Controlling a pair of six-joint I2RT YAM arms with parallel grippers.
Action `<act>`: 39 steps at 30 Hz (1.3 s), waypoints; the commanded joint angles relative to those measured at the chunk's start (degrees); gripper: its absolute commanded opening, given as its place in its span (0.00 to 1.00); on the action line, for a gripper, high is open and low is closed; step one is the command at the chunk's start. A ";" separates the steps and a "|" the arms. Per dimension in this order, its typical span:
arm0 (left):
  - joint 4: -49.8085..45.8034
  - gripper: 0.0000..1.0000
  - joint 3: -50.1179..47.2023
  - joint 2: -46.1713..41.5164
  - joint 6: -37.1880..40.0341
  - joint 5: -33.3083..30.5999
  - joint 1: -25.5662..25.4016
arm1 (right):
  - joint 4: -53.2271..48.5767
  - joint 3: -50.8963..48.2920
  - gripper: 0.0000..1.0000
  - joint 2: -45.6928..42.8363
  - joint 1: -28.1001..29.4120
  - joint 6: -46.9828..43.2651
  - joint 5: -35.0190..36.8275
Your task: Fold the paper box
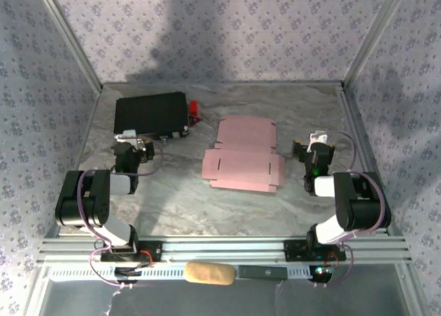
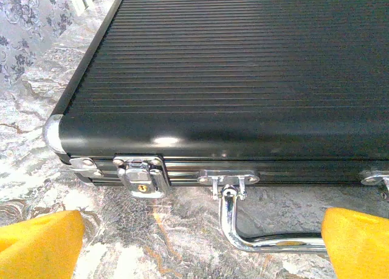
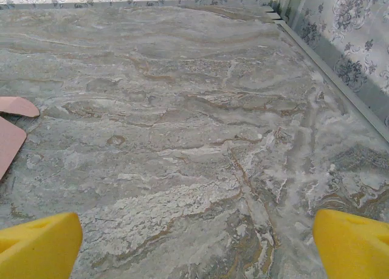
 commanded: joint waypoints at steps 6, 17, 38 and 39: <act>-0.04 1.00 1.31 -0.31 0.76 0.47 -0.19 | 0.11 0.95 0.99 0.61 0.19 -0.54 1.16; -0.09 1.00 1.31 -0.21 0.77 0.56 -0.17 | 0.06 0.95 0.99 0.62 0.19 -0.50 1.16; -12.54 1.00 -1.66 -27.51 1.03 -5.88 -6.97 | -20.78 5.86 0.99 -23.61 8.94 -4.10 12.08; -14.36 1.00 -1.32 -32.57 0.94 -7.52 -9.24 | -26.77 8.68 0.99 -29.41 11.06 -4.02 12.60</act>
